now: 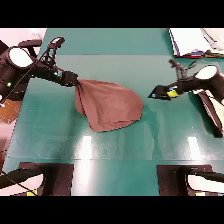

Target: Fold the shirts.

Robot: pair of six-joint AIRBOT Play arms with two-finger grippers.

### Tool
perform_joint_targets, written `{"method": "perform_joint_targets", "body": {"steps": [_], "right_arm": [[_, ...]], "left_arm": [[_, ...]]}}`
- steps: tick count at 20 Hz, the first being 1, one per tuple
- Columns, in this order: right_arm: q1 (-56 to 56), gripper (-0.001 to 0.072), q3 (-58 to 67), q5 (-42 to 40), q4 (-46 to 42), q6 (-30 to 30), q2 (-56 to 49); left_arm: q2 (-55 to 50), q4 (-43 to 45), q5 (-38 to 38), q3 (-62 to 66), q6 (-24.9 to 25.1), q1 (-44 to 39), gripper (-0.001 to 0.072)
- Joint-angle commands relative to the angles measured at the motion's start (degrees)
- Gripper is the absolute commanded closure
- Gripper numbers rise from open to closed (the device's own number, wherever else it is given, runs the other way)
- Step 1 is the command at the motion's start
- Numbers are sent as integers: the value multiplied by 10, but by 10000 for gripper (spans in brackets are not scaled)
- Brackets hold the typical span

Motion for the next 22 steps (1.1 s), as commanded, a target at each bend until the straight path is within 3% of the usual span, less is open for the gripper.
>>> {"method": "perform_joint_targets", "body": {"steps": [1,6,7,8,9,12,19,22], "right_arm": [[42,225,24,-29,56,-41,-86],[95,237,134,-28,51,-43,-173],[101,311,151,-28,51,-43,-185],[106,470,163,-28,51,-45,-192],[107,705,174,-29,52,-55,-196],[98,699,204,-19,51,-56,-171],[43,699,352,54,51,-53,65],[36,699,412,76,40,-22,136]], "left_arm": [[1,4,2,2,0,2,682],[1,4,5,2,0,2,681],[1,4,5,2,0,2,681],[1,4,4,2,0,2,681],[1,4,3,2,0,2,682],[17,5,0,13,0,2,682],[180,2,0,200,0,2,683],[237,-2,0,278,-1,2,683]]}}
